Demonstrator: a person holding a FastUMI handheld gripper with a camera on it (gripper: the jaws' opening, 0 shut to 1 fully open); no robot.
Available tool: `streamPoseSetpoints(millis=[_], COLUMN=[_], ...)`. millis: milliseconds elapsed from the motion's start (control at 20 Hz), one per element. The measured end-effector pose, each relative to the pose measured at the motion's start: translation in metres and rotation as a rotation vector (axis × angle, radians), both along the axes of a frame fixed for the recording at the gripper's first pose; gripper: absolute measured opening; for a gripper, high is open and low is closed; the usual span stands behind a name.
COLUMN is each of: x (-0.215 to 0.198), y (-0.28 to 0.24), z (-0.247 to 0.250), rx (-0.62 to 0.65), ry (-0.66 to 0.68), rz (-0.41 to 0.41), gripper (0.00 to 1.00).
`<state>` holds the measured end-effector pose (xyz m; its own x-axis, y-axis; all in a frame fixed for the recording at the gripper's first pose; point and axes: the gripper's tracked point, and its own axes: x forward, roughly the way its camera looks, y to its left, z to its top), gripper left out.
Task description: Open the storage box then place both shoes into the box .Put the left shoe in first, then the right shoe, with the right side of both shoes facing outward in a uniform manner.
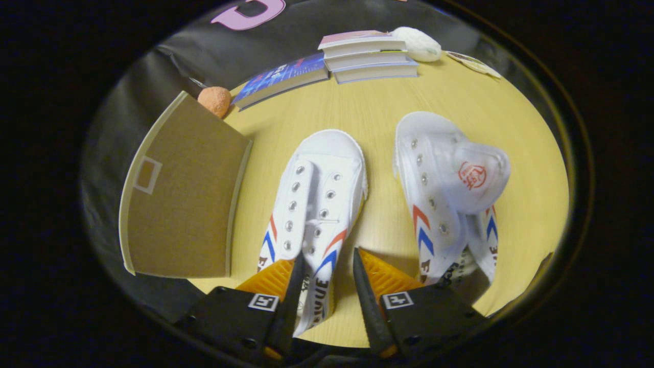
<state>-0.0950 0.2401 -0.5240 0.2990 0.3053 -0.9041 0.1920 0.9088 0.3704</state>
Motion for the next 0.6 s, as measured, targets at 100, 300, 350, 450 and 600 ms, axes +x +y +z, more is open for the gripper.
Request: streamPoseSetpoints(millis=[100, 300, 350, 450, 600], x=[0.000, -0.001, -0.001, 0.001, 0.005], y=[-0.001, -0.005, -0.005, -0.005, 0.004], z=[0.002, 0.005, 0.005, 0.009, 0.019], rx=[0.003, 0.066, 0.078, 0.086, 0.159], ry=[0.012, 0.053, 0.049, 0.028, 0.014], rz=[-0.011, -0.102, -0.105, -0.111, -0.169], gripper=[0.36, 0.08, 0.03, 0.03, 0.03])
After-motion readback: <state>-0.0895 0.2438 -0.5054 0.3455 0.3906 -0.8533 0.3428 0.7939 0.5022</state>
